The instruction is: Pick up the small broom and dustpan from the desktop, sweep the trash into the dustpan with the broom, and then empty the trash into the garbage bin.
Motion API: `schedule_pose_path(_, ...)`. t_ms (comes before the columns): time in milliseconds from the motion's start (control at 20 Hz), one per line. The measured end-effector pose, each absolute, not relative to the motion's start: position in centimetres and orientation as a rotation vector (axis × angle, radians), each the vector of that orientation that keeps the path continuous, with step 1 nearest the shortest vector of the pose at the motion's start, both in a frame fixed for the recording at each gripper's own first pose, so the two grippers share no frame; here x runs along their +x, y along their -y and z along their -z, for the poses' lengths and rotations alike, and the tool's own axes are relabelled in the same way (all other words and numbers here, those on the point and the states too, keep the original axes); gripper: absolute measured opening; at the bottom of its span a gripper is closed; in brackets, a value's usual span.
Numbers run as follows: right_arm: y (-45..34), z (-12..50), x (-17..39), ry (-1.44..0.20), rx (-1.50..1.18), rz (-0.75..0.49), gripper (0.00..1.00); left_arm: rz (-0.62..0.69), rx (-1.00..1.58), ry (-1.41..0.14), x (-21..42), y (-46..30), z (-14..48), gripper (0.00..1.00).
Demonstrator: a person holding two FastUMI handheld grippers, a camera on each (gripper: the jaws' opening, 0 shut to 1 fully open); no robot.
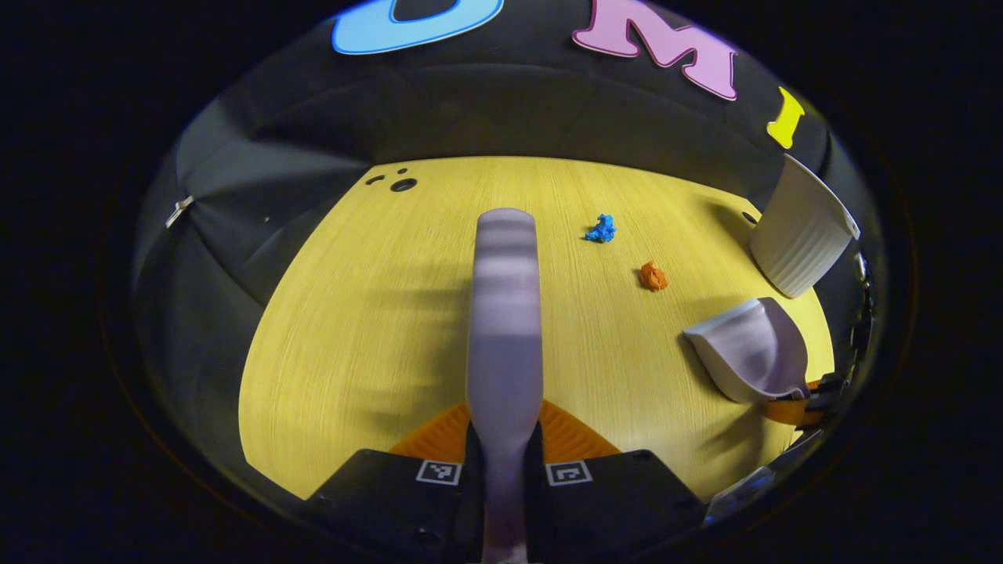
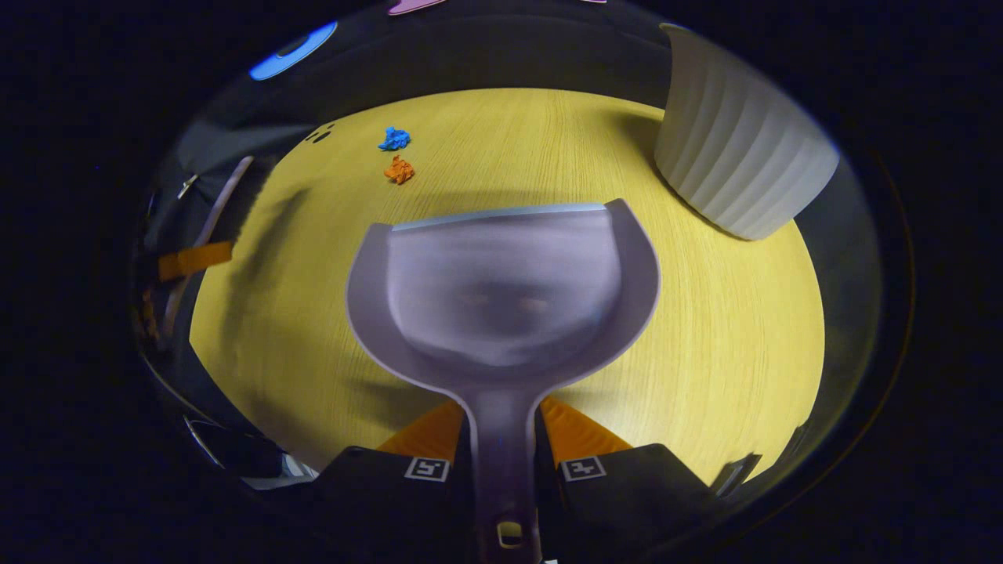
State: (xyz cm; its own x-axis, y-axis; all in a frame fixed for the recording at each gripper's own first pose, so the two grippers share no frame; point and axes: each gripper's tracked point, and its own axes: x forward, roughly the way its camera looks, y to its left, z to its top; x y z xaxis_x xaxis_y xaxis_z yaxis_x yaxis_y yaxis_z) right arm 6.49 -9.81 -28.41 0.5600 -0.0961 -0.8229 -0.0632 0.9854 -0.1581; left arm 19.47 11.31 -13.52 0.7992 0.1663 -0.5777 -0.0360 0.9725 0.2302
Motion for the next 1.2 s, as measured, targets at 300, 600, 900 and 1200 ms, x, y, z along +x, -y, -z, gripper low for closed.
schedule_pose_path(300,11.4,26.6,7.2,-0.948,-0.316,-0.041,0.36,-0.053,0.289,-0.714,27.8,-9.8,13.1,0.25)
schedule_pose_path(600,11.7,25.8,6.4,-0.985,-0.313,-0.087,0.36,0.031,0.463,-0.829,33.6,-8.1,14.5,0.25)
schedule_pose_path(900,11.7,26.3,5.3,-1.022,-0.350,-0.148,0.37,0.173,0.645,-0.857,36.8,-5.4,15.1,0.25)
schedule_pose_path(1200,11.2,26.4,5.7,-1.014,-0.363,-0.186,0.36,0.433,0.830,-0.912,35.0,-0.6,16.8,0.26)
